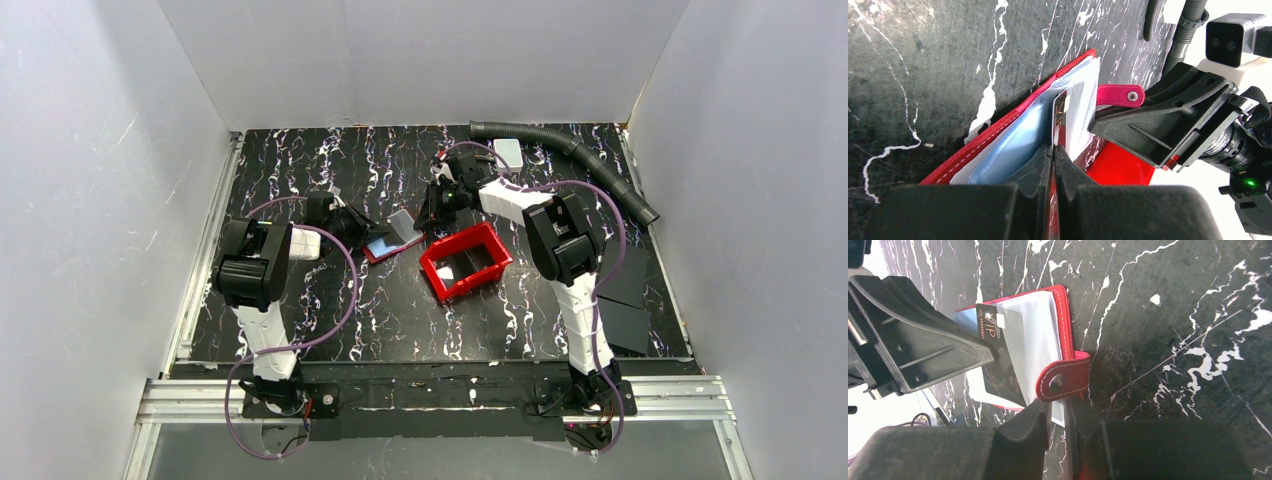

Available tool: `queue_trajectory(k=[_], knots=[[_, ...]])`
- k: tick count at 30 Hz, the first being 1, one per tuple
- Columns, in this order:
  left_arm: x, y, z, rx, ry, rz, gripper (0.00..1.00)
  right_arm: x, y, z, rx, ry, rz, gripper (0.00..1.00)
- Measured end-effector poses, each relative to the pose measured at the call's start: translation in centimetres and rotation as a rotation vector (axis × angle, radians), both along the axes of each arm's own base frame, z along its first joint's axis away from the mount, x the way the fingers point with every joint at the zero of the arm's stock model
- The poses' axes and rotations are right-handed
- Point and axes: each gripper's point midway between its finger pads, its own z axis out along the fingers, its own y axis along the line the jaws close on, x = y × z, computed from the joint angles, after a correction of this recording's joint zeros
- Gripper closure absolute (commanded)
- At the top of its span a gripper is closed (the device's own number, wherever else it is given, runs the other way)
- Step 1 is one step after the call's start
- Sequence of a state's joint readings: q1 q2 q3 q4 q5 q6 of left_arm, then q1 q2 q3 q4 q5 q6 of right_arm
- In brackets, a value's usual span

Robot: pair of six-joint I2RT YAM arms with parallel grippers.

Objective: Put the credit cards into the card holder
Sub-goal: Insert the credit card into the card holder.

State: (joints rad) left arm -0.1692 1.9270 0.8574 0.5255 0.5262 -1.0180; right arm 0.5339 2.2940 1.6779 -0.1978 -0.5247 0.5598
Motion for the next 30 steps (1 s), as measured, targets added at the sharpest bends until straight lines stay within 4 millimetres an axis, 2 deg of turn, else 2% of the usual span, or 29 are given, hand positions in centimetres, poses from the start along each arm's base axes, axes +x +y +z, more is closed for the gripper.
queue_trajectory(k=[9, 30], knots=[[-0.67, 0.20, -0.11, 0.015, -0.034, 0.026, 1.00, 0.02, -0.10, -0.05, 0.018, 0.000, -0.014, 0.79], [-0.90, 1.02, 0.23, 0.024, -0.073, 0.085, 1.00, -0.19, -0.03, -0.03, 0.023, 0.006, -0.007, 0.81]])
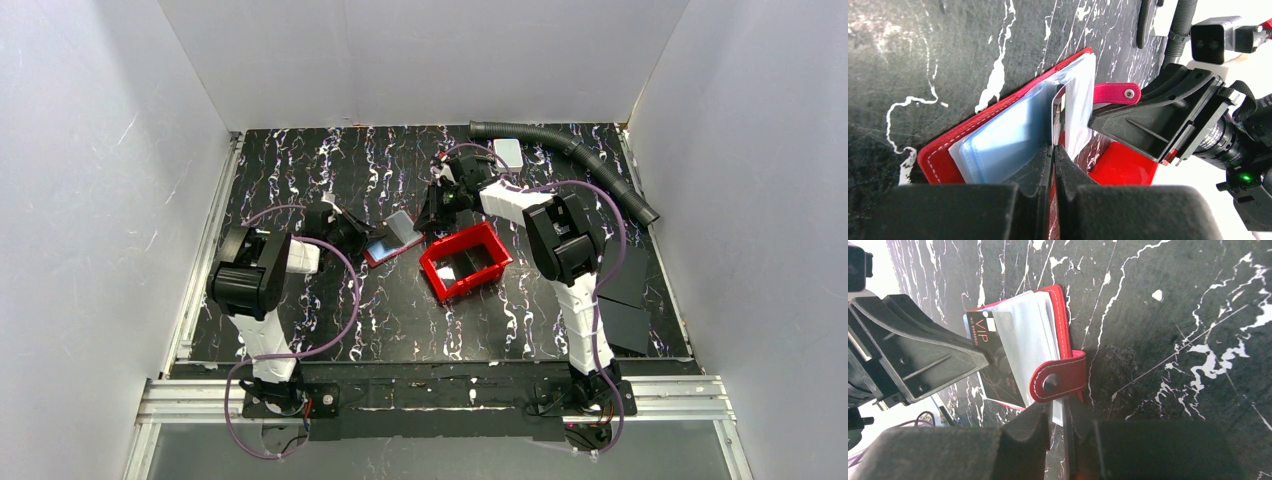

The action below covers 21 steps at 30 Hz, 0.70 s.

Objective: Put the credit cards into the card holder
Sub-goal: Insert the credit card into the card holder.

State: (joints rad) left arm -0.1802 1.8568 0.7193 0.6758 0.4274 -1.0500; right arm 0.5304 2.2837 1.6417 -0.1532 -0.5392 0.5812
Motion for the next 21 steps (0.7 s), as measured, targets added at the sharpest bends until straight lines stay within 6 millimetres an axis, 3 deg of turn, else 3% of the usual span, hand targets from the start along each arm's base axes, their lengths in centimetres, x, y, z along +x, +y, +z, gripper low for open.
queue_trajectory(k=[21], knots=[[-0.20, -0.02, 0.24, 0.036, -0.047, 0.108, 1.00, -0.01, 0.03, -0.02, 0.001, 0.014, -0.014, 0.82]])
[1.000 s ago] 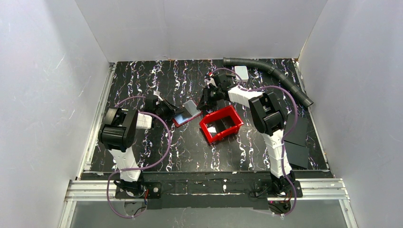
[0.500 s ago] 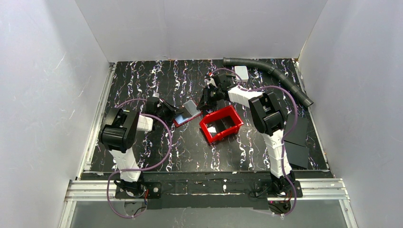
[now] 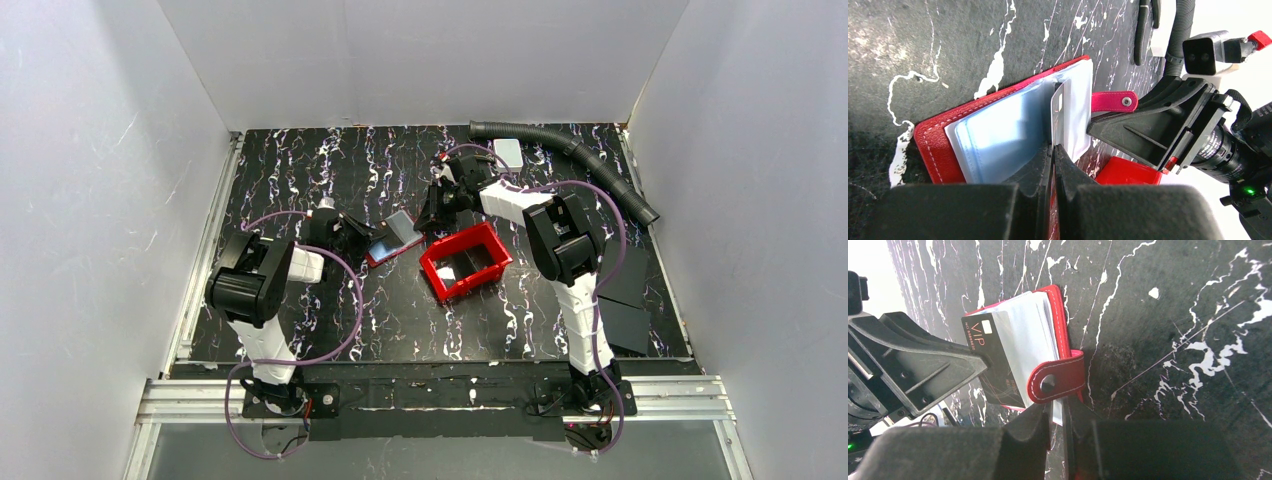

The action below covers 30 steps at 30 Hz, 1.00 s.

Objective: Put the credit cards into the card holder
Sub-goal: Insert the credit card into the card holder.

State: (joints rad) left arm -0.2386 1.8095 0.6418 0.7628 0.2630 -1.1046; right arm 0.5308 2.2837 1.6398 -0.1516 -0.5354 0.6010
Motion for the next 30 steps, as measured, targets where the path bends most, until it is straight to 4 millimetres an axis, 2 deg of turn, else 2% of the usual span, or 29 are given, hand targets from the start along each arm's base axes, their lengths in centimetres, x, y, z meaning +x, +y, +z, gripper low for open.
queue_trajectory(k=[10, 14, 17, 19, 30], knots=[[0.0, -0.6, 0.3, -0.011, -0.023, 0.025, 0.99, -0.1, 0.1, 0.0, 0.002, 0.005, -0.001, 0.82], [0.1, -0.9, 0.4, -0.009, -0.030, 0.030, 0.68, -0.1, 0.1, 0.0, 0.003, 0.007, 0.000, 0.82], [-0.3, -1.2, 0.1, -0.006, -0.016, 0.016, 0.57, -0.5, 0.3, 0.1, 0.008, 0.012, 0.011, 0.82], [-0.6, -1.5, 0.1, -0.008, -0.007, -0.006, 0.46, -0.7, 0.6, 0.1, 0.009, 0.014, 0.019, 0.83], [-1.9, -2.1, 1.4, 0.074, 0.085, -0.121, 0.25, -1.2, 0.9, 0.1, 0.008, 0.015, 0.037, 0.83]])
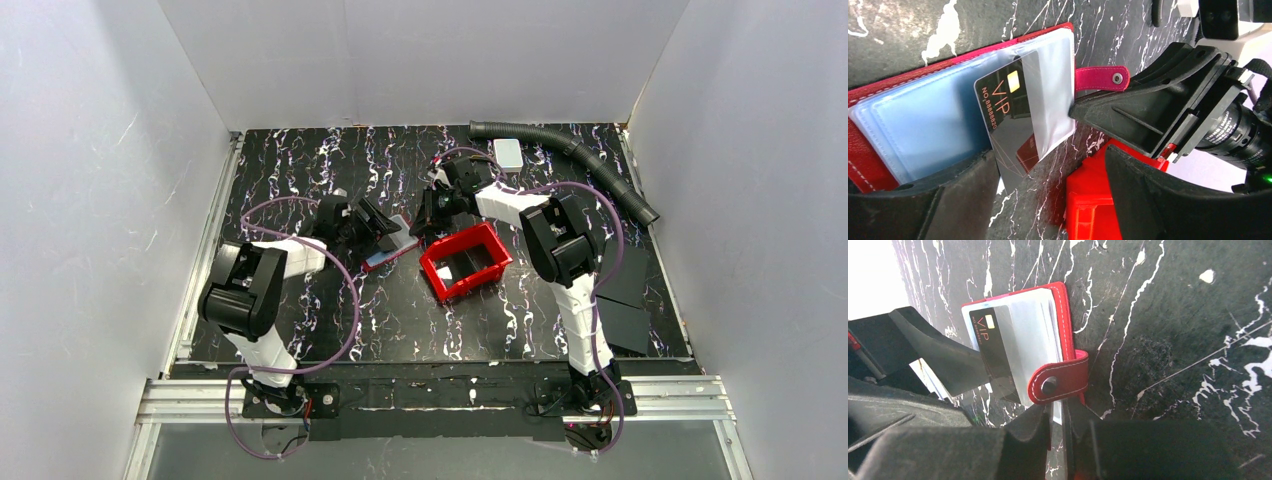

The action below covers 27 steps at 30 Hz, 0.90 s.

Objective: Put the credit cards into the card holder
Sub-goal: Insert the credit card into the card holder.

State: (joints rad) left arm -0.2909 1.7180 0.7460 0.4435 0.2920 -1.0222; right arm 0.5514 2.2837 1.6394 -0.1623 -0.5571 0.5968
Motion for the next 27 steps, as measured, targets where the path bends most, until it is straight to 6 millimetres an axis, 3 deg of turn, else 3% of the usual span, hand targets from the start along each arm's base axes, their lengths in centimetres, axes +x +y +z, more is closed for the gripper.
queue_trajectory(k=[11, 17, 27], knots=[[-1.1, 1.7, -0.2, 0.202, 0.178, -0.050, 0.25, -0.1, 0.0, 0.0, -0.002, -0.003, 0.005, 0.83], [-1.9, 2.1, -0.3, 0.238, 0.191, -0.081, 0.31, -0.1, 0.0, -0.1, -0.003, -0.007, 0.009, 0.83], [-0.3, 1.0, -0.4, 0.211, 0.166, -0.114, 0.35, -0.2, 0.1, -0.1, -0.003, -0.014, 0.020, 0.84]])
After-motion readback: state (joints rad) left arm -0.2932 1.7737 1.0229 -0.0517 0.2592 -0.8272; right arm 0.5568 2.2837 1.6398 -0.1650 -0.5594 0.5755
